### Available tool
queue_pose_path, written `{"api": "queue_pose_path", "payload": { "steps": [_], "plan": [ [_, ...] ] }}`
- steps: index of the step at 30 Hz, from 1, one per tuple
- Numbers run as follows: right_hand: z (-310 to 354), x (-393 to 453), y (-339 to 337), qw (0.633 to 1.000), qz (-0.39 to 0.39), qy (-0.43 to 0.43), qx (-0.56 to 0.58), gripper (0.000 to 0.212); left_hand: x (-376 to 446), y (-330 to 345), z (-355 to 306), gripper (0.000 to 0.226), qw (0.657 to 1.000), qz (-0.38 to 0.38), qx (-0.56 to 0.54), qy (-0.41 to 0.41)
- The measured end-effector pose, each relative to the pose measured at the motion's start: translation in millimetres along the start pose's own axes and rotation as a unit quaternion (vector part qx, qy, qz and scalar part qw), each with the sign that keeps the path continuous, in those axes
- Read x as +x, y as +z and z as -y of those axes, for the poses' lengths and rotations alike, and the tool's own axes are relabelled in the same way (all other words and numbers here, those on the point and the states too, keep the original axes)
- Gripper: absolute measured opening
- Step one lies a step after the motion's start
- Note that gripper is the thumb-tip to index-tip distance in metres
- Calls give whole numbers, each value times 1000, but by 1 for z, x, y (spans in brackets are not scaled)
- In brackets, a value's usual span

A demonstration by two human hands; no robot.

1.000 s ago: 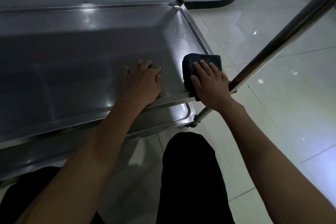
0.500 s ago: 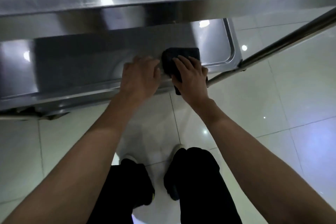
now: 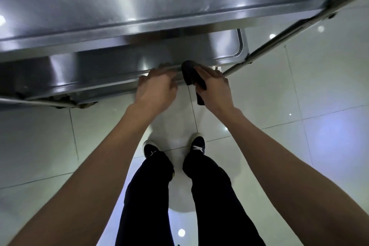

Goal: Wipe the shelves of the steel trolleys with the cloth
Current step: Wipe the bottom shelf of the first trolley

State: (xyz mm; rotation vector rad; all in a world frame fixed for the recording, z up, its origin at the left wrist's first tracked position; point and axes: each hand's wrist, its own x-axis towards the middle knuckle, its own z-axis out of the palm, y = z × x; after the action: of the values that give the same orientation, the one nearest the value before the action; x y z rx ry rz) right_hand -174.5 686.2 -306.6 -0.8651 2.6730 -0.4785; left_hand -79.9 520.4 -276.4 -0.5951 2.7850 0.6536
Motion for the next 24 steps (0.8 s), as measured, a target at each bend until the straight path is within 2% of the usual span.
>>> {"api": "queue_pose_path", "payload": {
  "steps": [3, 6, 13, 20, 24],
  "plan": [
    [10, -23, -39, 1000, 11, 14, 7, 51, -18, -34, -25, 31, 1000, 8, 2, 18],
    [16, -49, -81, 997, -6, 36, 75, 42, -33, -60, -51, 29, 997, 15, 41, 66],
    [2, -108, -179, 977, -48, 136, 156, 44, -58, -111, -124, 34, 988, 65, 52, 132],
    [-61, -162, -260, 950, -98, 201, 216, 41, -59, -135, -238, 26, 976, 57, 74, 197],
    [-115, -193, -300, 933, -132, 221, 251, 43, -56, -128, -319, 32, 972, 75, 84, 205]
  ]
}}
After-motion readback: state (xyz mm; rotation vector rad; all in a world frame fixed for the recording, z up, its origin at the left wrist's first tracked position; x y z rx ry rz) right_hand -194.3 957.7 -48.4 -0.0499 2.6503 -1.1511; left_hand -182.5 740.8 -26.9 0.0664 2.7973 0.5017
